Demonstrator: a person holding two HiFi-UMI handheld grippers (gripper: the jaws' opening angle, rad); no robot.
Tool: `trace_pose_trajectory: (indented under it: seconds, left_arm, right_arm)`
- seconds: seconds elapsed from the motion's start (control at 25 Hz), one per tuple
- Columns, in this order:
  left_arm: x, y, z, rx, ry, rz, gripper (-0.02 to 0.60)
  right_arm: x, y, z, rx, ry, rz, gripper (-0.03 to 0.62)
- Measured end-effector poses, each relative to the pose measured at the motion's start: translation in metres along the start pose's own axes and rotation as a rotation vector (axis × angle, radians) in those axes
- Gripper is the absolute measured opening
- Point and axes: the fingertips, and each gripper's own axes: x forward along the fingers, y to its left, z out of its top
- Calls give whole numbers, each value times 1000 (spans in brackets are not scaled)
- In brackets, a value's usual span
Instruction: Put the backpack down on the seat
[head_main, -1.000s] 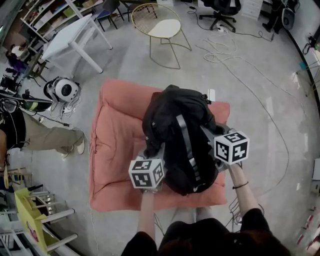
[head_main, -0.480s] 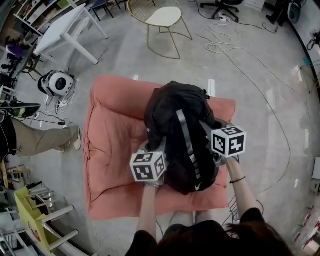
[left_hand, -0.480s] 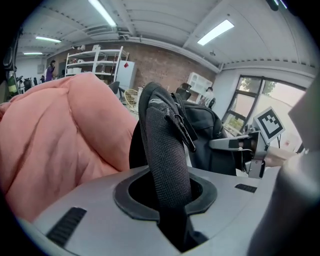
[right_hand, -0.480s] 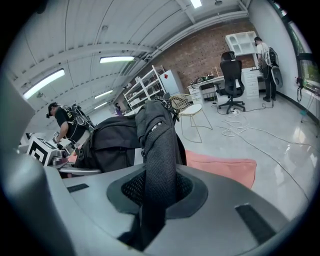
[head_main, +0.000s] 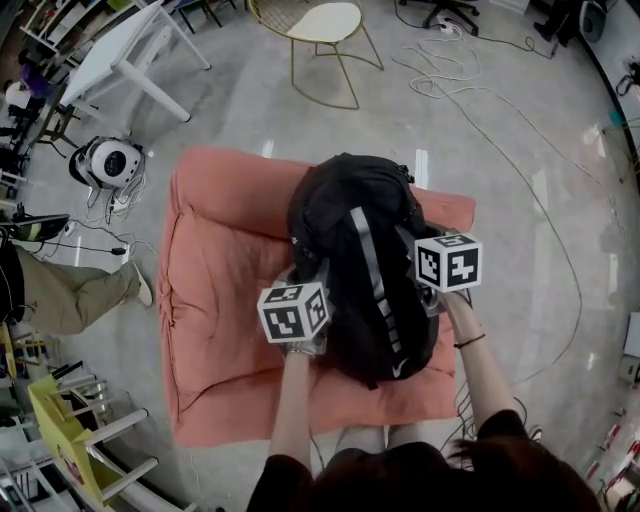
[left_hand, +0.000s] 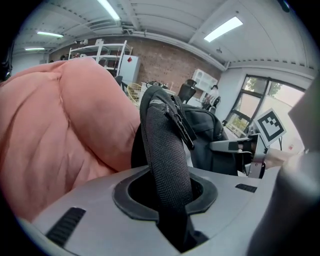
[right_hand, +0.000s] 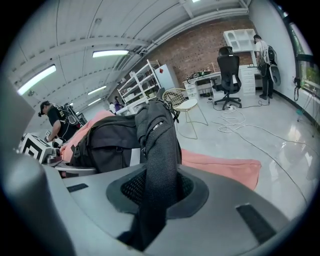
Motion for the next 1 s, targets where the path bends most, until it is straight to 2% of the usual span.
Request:
trace_pose_trajectory:
  seconds: [0.64, 0.76, 0.84, 1.0]
  left_arm:
    - [26, 23, 7, -39, 21, 94, 144]
    - [28, 26, 9, -61, 7, 102, 172]
    - [28, 27, 6, -81, 2, 114, 209]
    - [22, 39, 0, -92, -15, 160, 270]
  right_arm:
    - [28, -27, 2, 9, 48, -88, 93]
    - [32, -33, 3, 12, 45, -126, 125]
    - [33, -35, 5, 27, 18, -137, 187]
    - [32, -39, 9, 64, -23, -160, 225]
